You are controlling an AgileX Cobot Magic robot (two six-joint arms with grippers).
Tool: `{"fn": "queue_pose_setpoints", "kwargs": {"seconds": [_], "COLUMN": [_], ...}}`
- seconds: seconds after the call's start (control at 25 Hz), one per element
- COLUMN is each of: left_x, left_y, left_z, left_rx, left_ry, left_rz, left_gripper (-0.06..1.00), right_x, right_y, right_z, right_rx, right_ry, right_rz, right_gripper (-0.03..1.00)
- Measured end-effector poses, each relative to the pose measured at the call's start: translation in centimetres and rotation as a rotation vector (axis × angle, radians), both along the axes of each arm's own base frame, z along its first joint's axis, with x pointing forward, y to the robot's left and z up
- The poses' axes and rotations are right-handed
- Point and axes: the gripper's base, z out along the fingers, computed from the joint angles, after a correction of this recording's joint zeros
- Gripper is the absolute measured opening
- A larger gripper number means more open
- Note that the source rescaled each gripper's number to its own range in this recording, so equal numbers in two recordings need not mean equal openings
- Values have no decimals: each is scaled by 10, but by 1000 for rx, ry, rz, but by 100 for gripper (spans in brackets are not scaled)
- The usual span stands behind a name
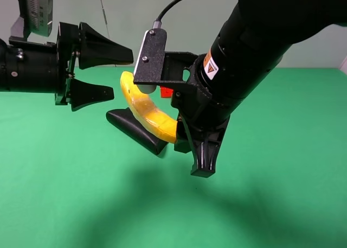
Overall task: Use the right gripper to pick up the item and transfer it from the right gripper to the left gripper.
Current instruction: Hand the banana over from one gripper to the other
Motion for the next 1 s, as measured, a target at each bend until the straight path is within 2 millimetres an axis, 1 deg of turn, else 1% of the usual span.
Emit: {"fn": "queue_pose_setpoints", "kwargs": {"seconds": [0.12,0.32,0.6,0.8,0.92,1.0], "left_x": [5,10,11,9,8,7], "left_y": [-2,-4,-5,-6,-7,-8], "left_z": [-5,-16,-18,-16,-15,-14], "left_rx": [-35,-41,-60,-96,-129,-144], "left_ry": [21,53,69,115,153,171], "left_rz": [10,-9,-20,-19,-23,-25], "left_gripper": [96,96,95,87,78,74], "right_x": [0,0,-1,-2,-2,-2], "right_y": [0,0,1,2,2,2], "right_z": [0,0,0,0,0,0], "right_rx": [0,0,8,20,23,24], "right_ry": [0,0,9,26,29,31], "right_rz": [0,0,-4,-10,-11,-12], "right_gripper": [0,0,0,0,0,0]}}
